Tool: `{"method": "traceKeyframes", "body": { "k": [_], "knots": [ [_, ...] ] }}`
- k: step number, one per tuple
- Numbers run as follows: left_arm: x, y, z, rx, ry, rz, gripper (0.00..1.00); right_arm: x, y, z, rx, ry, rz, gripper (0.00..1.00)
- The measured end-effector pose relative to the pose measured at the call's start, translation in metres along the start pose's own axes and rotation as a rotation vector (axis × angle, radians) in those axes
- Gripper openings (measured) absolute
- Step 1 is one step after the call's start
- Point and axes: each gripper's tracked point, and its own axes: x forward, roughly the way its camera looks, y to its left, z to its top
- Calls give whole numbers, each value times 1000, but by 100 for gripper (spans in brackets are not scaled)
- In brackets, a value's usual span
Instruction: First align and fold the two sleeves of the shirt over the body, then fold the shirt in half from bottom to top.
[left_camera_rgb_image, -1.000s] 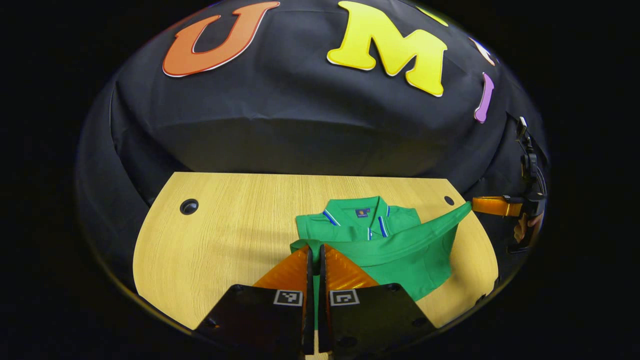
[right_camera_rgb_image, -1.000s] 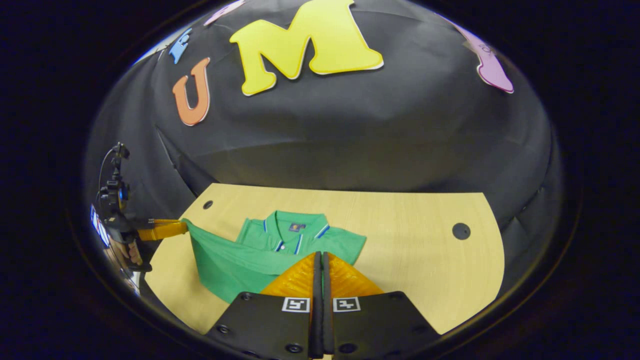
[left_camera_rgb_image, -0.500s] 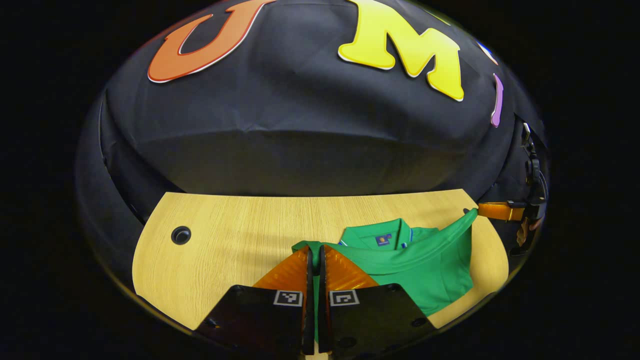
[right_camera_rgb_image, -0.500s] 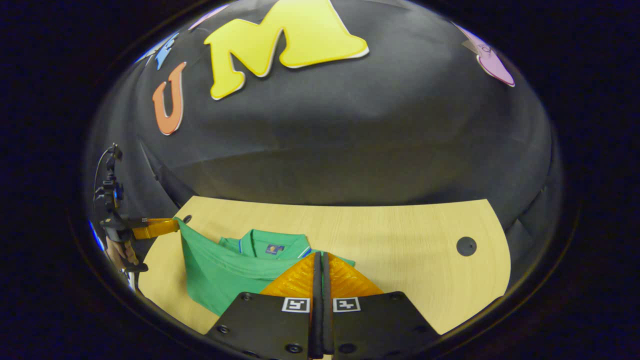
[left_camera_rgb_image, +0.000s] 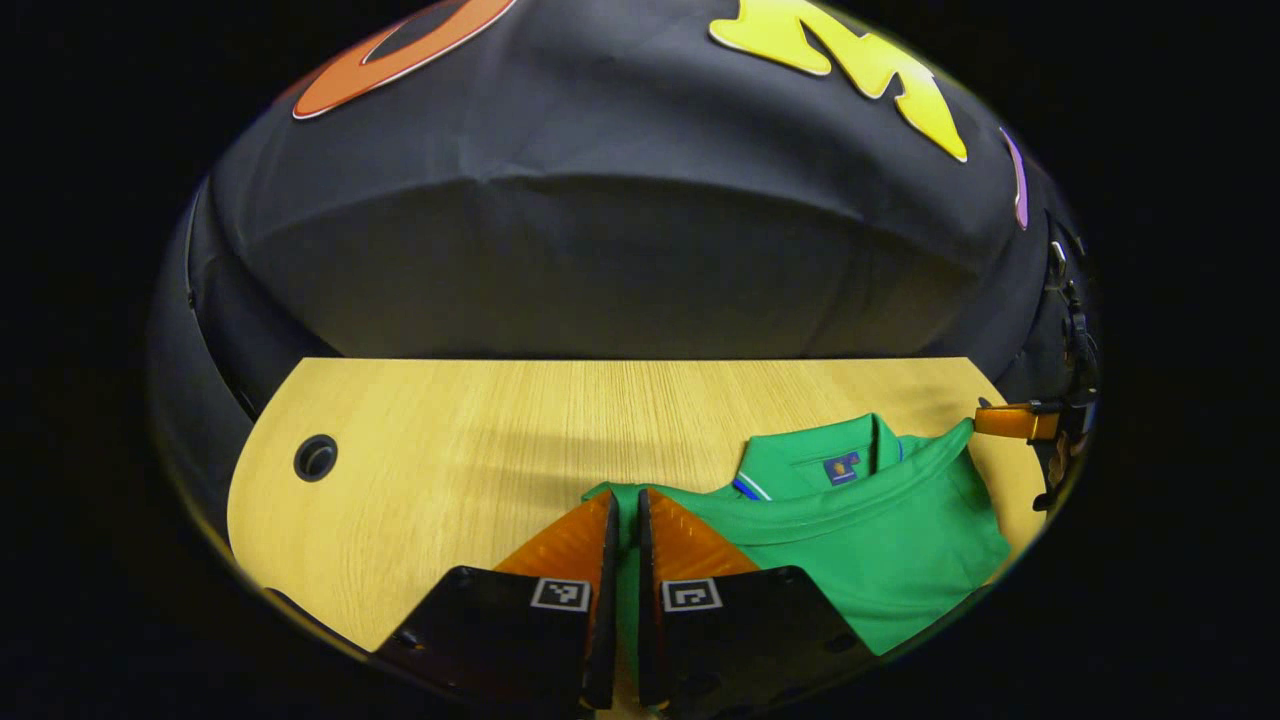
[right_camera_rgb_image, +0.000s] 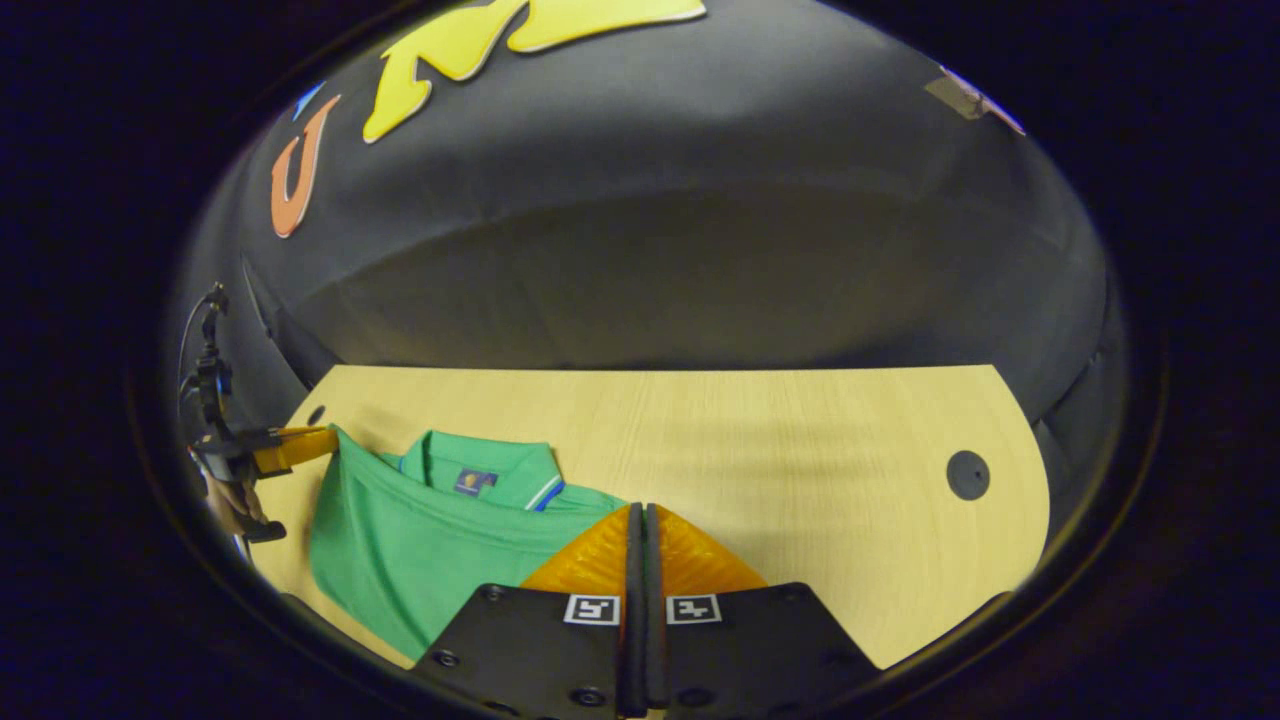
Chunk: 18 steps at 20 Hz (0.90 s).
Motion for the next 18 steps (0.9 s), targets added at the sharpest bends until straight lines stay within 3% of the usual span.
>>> {"method": "traceKeyframes", "body": {
  "k": [4, 5, 6, 7, 8, 9, 10, 13, 15, 17, 18],
  "knots": [
    [8, 3, -13, -41, 23, 29, 19, 12, -4, -8, -79, 15, -41, 2],
    [4, 3, -11, -53, 16, 32, 15, 9, -2, -7, -83, 17, -42, 3],
    [2, 5, -9, -62, 10, 37, 28, 11, 0, -5, -80, 9, -45, 4],
    [-2, 7, -7, -66, 4, 49, 57, 9, -4, -2, -76, -2, -70, 11],
    [-8, 10, -3, -65, -6, 66, 63, 5, -4, 0, -76, -14, -81, 13],
    [-16, 15, 2, -58, -20, 86, 70, -1, -4, 2, -84, -25, -89, 20],
    [-21, 17, 5, -58, -32, 98, 85, -9, -3, 3, -95, -35, -94, 27],
    [-49, 14, 16, -74, -65, 117, 96, -39, 11, 1, -116, -66, -92, 68],
    [-77, 9, 25, -79, -97, 118, 98, -66, 18, 6, -129, -119, -107, 97],
    [-111, -4, 34, -65, -139, 117, 98, -102, 31, 14, -137, -174, -105, 93],
    [-131, -9, 39, -55, -167, 122, 99, -121, 38, 18, -137, -204, -102, 98]
  ]
}}
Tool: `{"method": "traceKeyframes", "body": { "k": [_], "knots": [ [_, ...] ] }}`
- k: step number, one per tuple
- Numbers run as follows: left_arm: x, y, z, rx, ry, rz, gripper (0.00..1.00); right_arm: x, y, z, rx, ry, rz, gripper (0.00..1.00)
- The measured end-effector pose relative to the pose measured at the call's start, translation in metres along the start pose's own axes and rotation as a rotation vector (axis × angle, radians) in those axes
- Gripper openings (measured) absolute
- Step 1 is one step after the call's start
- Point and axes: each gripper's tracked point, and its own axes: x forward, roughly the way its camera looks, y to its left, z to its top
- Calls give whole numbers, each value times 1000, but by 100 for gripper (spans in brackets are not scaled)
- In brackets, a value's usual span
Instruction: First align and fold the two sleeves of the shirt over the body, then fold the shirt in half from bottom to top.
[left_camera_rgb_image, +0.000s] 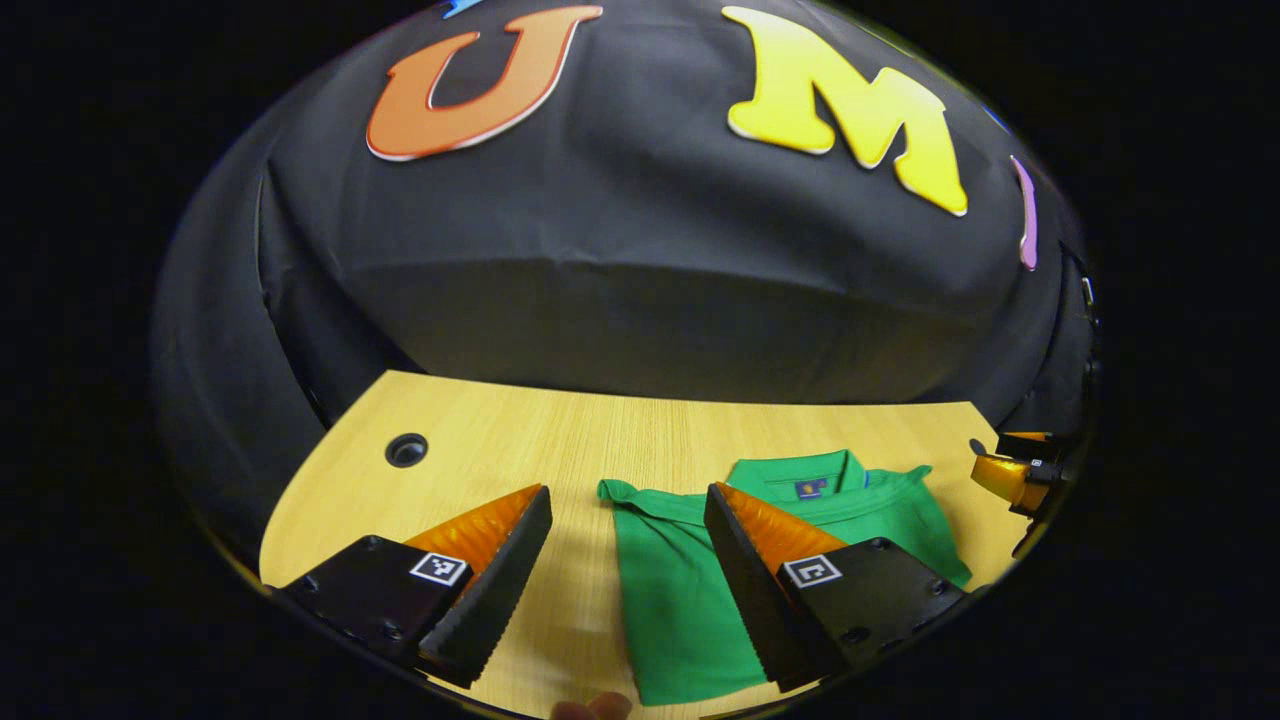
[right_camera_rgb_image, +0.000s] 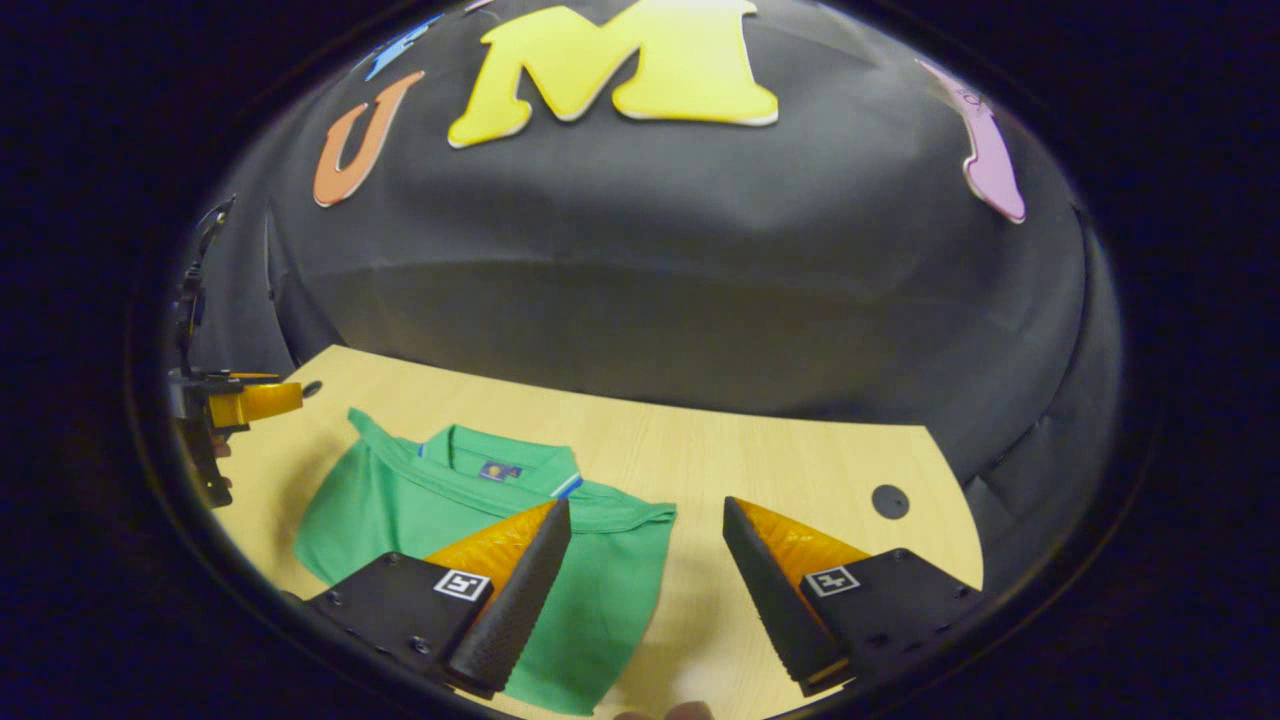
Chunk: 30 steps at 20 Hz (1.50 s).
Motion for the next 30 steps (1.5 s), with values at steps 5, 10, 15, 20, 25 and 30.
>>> {"method": "traceKeyframes", "body": {
  "k": [5, 10, 15, 20, 25, 30],
  "knots": [
    [-113, -20, 53, 4, -144, 3, 99, -117, 14, 41, 34, -153, -9, 93],
    [-230, -33, 55, 9, -278, 28, 98, -233, 20, 46, 2, -284, -50, 97],
    [-318, -61, 13, -80, -329, 29, 98, -330, 36, 24, 0, -384, -69, 93],
    [-364, -74, 4, 13, -405, 36, 98, -379, 53, -3, -45, -407, -70, 96],
    [-377, -93, 1, 37, -424, 8, 100, -392, 64, -4, -9, -436, -72, 94],
    [-383, -87, 8, 66, -438, 23, 98, -388, 75, -3, 35, -422, -45, 94]
  ]
}}
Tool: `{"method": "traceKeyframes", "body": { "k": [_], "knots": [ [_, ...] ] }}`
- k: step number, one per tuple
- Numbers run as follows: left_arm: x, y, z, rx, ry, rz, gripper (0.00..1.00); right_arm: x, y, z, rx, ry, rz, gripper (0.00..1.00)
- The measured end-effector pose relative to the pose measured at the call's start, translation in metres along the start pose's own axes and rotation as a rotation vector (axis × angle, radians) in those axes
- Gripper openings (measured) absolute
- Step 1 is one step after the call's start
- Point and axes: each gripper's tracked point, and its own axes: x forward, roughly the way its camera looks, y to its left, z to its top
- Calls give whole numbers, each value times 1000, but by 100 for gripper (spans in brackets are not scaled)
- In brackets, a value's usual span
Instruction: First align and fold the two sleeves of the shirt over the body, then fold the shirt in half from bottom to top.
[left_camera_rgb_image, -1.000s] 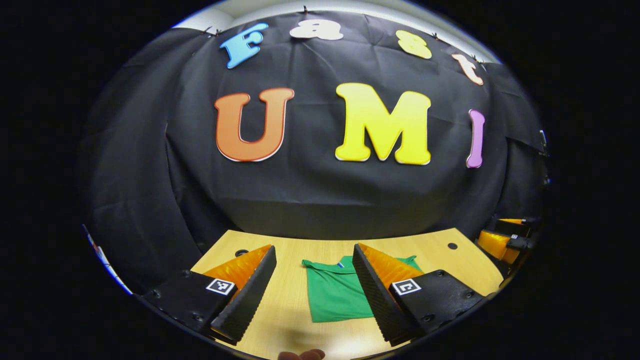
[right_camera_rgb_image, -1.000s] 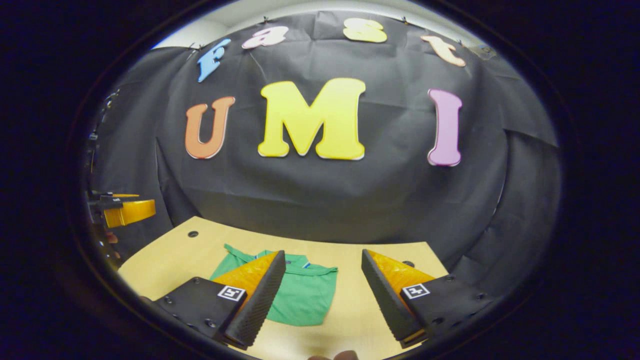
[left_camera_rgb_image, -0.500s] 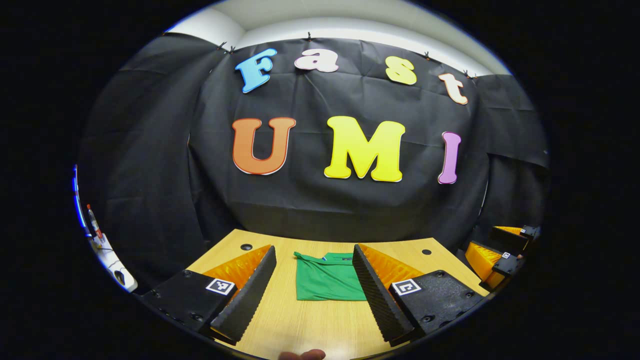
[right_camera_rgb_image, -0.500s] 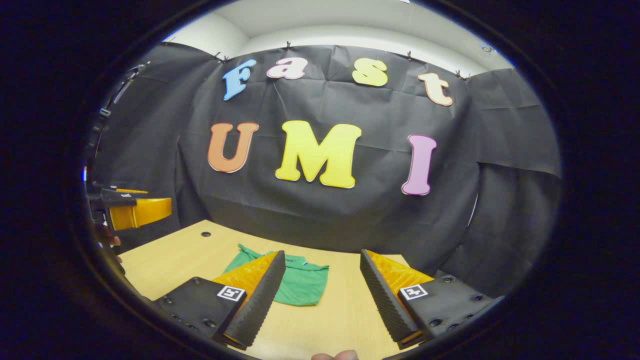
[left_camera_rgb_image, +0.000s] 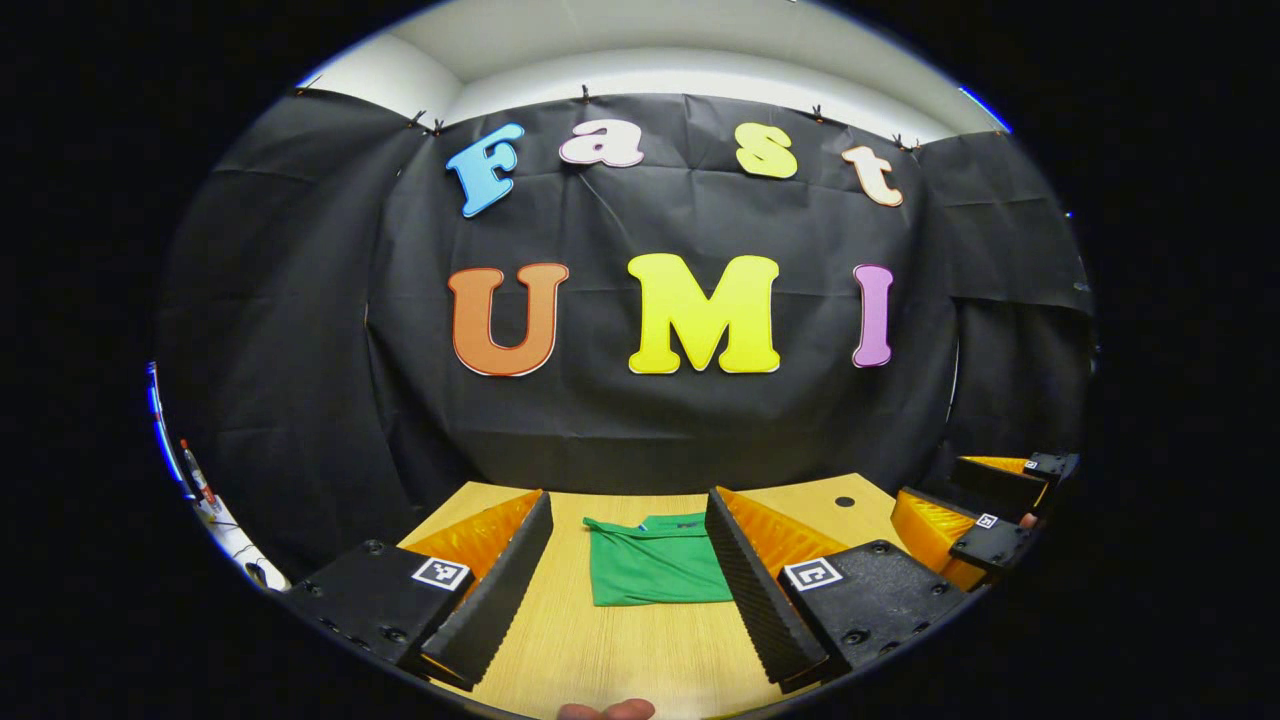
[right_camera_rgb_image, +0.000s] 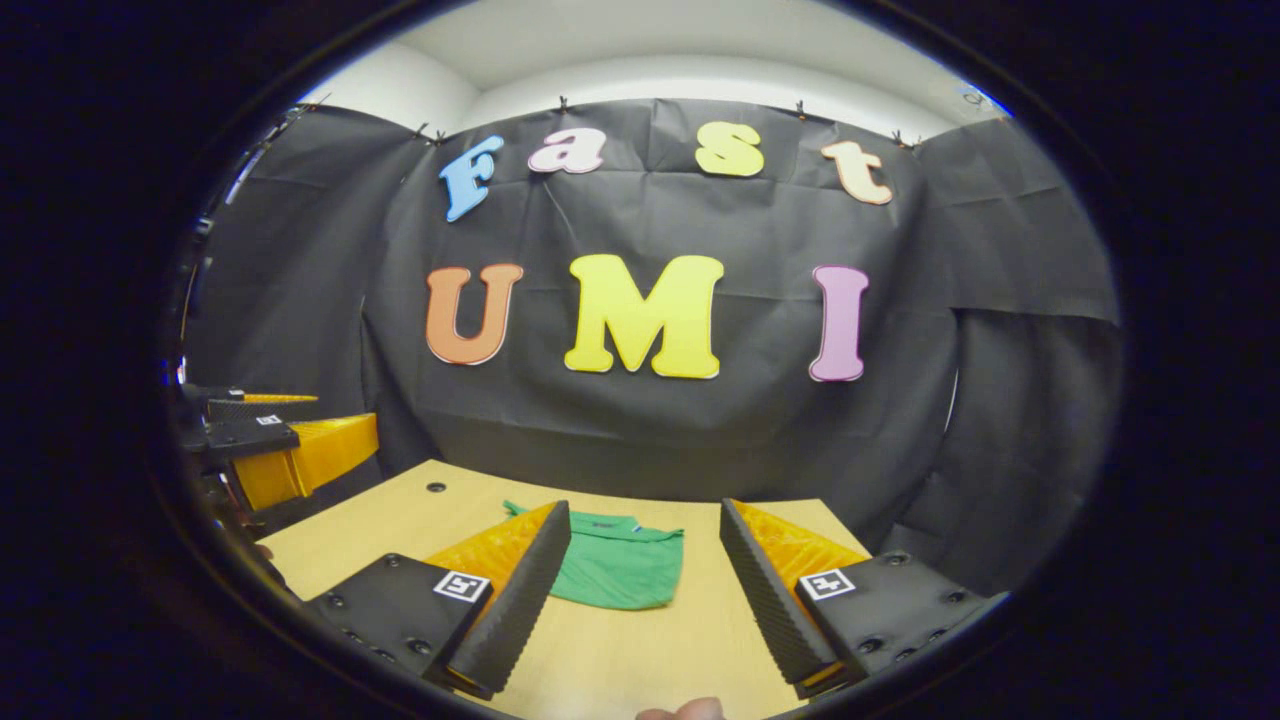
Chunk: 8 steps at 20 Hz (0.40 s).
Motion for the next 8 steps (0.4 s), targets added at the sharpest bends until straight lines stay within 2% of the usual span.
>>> {"method": "traceKeyframes", "body": {
  "k": [1, 2, 3, 4, 5, 6, 7, 8],
  "knots": [
    [0, 2, 0, 2, 1, 3, 100, 1, 2, 3, 1, -5, 3, 93],
    [1, 3, 1, 6, 0, 7, 88, 3, 3, 6, 3, -14, 4, 94],
    [2, 6, 3, 12, -6, 15, 98, 4, 3, 10, 3, -25, 2, 93],
    [3, 8, 6, 15, -10, 21, 88, 6, 4, 12, 4, -34, 6, 93],
    [5, 7, 7, 16, -13, 21, 88, 9, 5, 13, 8, -35, 9, 96],
    [7, 7, 10, 19, -14, 21, 88, 10, 5, 14, 10, -36, 10, 94],
    [9, 7, 11, 22, -14, 22, 98, 13, 4, 17, 15, -37, 11, 94],
    [11, 7, 14, 22, -18, 23, 98, 16, 2, 19, 22, -39, 12, 93]
  ]
}}
